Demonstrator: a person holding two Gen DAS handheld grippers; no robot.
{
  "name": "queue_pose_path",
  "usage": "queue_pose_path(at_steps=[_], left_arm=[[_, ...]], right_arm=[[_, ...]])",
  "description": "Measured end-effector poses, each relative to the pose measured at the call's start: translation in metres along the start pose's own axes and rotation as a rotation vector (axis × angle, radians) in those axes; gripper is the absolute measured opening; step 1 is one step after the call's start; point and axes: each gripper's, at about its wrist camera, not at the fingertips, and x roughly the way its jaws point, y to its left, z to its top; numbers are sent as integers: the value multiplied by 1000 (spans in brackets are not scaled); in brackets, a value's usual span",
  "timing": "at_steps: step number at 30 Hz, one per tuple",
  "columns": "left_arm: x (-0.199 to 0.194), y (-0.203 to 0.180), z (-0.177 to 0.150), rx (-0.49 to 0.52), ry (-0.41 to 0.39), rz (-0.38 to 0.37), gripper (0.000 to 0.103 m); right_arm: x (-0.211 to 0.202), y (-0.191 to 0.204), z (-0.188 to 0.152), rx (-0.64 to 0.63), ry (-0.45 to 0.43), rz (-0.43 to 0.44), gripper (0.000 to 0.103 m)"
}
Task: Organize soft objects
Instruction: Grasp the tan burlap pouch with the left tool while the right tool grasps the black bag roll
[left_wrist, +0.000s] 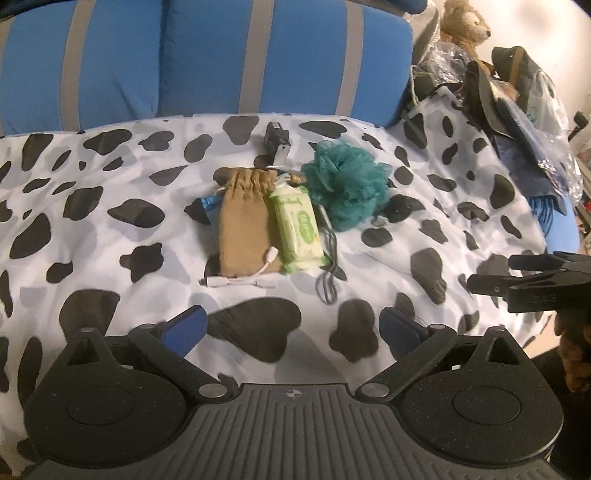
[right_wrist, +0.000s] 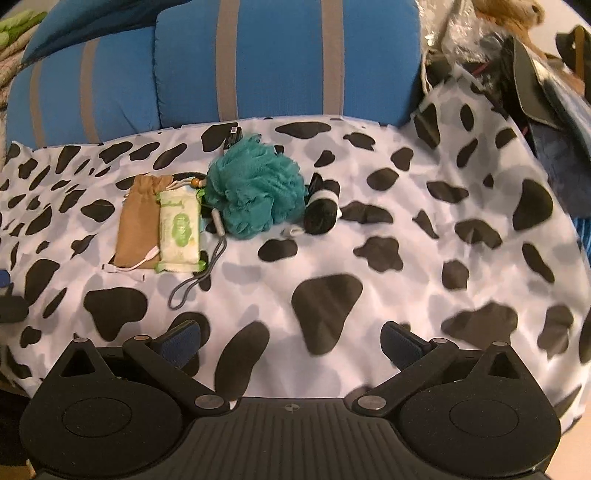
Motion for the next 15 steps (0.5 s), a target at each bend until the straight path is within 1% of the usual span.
queue_pose_path(at_steps=[2, 4, 7, 9, 12, 14, 15], left_arm=[[6, 4, 5, 4, -16, 20, 102], [14, 8, 11, 8, -32, 59, 102], [24, 13, 17, 24, -61, 97, 102], [32, 17, 20, 47, -91, 102, 102], [47, 23, 25, 69, -67, 110, 102], [56, 28, 25, 67, -71, 94, 102], [60, 30, 25, 65, -70, 103, 102]], right_arm=[[5, -1, 5, -19, -11, 1, 103], [9, 0, 11, -43, -29, -1, 103], [17, -1, 18, -60, -50, -21, 103], [23, -3, 22, -60, -56, -30, 103], [30, -7, 28, -67, -80, -24, 103], [34, -9, 32, -70, -100, -23, 103], [36, -10, 35, -70, -105, -18, 103]])
